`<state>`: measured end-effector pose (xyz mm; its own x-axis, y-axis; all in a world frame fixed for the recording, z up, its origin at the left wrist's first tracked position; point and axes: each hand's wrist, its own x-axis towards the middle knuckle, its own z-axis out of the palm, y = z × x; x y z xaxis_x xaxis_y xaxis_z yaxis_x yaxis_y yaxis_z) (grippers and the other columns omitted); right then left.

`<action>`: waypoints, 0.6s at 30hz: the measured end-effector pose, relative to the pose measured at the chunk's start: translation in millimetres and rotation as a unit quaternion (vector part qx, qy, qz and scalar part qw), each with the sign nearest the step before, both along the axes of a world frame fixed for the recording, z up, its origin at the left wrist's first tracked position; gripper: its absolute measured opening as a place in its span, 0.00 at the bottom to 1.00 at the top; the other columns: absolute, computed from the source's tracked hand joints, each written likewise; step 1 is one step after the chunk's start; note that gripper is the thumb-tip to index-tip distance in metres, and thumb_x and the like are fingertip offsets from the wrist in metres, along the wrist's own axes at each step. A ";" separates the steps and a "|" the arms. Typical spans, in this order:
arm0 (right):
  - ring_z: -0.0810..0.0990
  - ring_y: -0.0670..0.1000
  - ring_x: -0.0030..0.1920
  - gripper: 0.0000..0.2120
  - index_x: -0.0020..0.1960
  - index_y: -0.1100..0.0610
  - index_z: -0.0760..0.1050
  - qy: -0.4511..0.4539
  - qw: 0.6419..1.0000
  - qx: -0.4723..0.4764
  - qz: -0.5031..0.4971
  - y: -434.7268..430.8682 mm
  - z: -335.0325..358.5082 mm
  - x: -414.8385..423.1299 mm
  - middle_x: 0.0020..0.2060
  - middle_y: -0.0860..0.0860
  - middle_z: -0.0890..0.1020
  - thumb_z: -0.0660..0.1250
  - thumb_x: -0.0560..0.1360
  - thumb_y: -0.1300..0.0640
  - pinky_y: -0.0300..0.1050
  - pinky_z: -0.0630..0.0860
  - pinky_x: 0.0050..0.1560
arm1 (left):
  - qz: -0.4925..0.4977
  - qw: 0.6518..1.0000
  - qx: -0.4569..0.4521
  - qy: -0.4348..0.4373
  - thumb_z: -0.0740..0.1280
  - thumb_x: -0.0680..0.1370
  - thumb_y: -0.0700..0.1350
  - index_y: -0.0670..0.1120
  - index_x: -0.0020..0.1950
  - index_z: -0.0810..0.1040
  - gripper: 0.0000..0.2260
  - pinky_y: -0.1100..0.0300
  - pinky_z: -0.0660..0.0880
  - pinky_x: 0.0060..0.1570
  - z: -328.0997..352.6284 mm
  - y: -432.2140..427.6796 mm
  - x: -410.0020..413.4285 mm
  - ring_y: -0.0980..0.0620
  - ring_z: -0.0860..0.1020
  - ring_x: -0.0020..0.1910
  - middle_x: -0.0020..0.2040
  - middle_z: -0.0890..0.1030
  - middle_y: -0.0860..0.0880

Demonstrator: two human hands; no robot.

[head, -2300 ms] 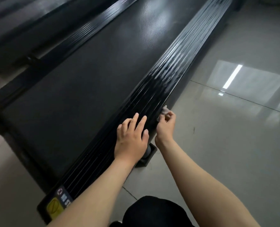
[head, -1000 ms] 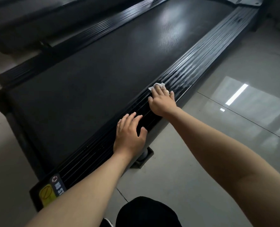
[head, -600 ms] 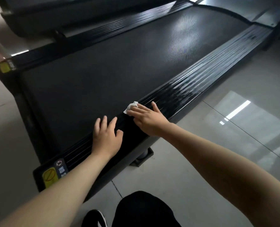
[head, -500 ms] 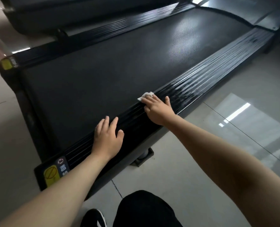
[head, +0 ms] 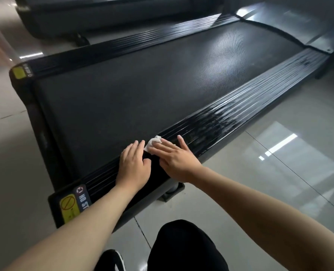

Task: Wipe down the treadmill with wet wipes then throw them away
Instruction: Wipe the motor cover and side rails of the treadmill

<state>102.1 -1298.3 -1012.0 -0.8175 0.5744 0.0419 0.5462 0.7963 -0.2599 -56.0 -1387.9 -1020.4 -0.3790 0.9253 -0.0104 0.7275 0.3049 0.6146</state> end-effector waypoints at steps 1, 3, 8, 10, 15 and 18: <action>0.53 0.46 0.81 0.26 0.79 0.42 0.62 -0.007 1.000 -0.008 -0.028 9.0 2.6 5.6 0.79 0.42 0.62 0.52 0.81 0.50 0.64 0.38 0.76 | -0.004 1.000 -0.007 0.008 0.53 0.78 0.47 0.43 0.80 0.63 0.29 0.51 0.48 0.79 -0.6 -0.2 0.8 0.44 0.57 0.80 0.80 0.62 0.42; 0.51 0.47 0.81 0.24 0.79 0.43 0.62 -0.011 0.991 -0.028 -0.132 30.9 7.6 20.5 0.80 0.42 0.60 0.54 0.83 0.51 0.66 0.38 0.76 | -0.012 1.000 -0.015 0.020 0.53 0.79 0.46 0.45 0.81 0.62 0.28 0.50 0.47 0.79 -2.3 -1.5 1.8 0.45 0.55 0.80 0.81 0.60 0.42; 0.48 0.48 0.81 0.23 0.79 0.45 0.62 0.022 0.944 -0.056 -0.325 48.4 4.2 48.9 0.80 0.44 0.58 0.51 0.84 0.51 0.68 0.34 0.74 | -0.023 0.999 -0.011 0.041 0.57 0.82 0.42 0.47 0.82 0.59 0.27 0.49 0.44 0.80 -2.6 -3.5 3.8 0.45 0.51 0.81 0.82 0.56 0.42; 0.49 0.49 0.81 0.24 0.78 0.45 0.62 0.040 0.944 -0.052 -0.323 28.9 1.0 41.6 0.80 0.45 0.58 0.53 0.83 0.51 0.67 0.36 0.75 | -0.031 0.999 -0.006 0.033 0.57 0.82 0.41 0.46 0.82 0.59 0.27 0.50 0.44 0.80 -2.4 -3.5 4.0 0.46 0.51 0.82 0.82 0.56 0.42; 0.49 0.48 0.81 0.27 0.78 0.44 0.64 0.054 0.984 -0.057 -0.157 -43.6 -0.7 10.1 0.79 0.43 0.62 0.51 0.79 0.48 0.60 0.32 0.75 | -0.038 0.999 -0.002 0.010 0.56 0.81 0.43 0.44 0.81 0.60 0.27 0.50 0.45 0.80 -1.1 -1.9 1.1 0.45 0.53 0.81 0.81 0.58 0.42; 0.50 0.45 0.81 0.29 0.77 0.42 0.64 0.053 0.993 -0.061 -0.081 -62.2 -0.4 9.7 0.79 0.42 0.62 0.46 0.78 0.47 0.60 0.32 0.76 | -0.052 0.999 -0.003 0.008 0.58 0.83 0.42 0.45 0.81 0.61 0.25 0.50 0.44 0.80 2.5 -5.1 -0.4 0.47 0.53 0.81 0.81 0.59 0.44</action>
<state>111.8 -1360.5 -1012.5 -0.7086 0.7042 0.0449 0.6291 0.6593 -0.4118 -56.4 -1393.0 -1017.9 -0.2812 0.9596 -0.0114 0.7650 0.2314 0.6010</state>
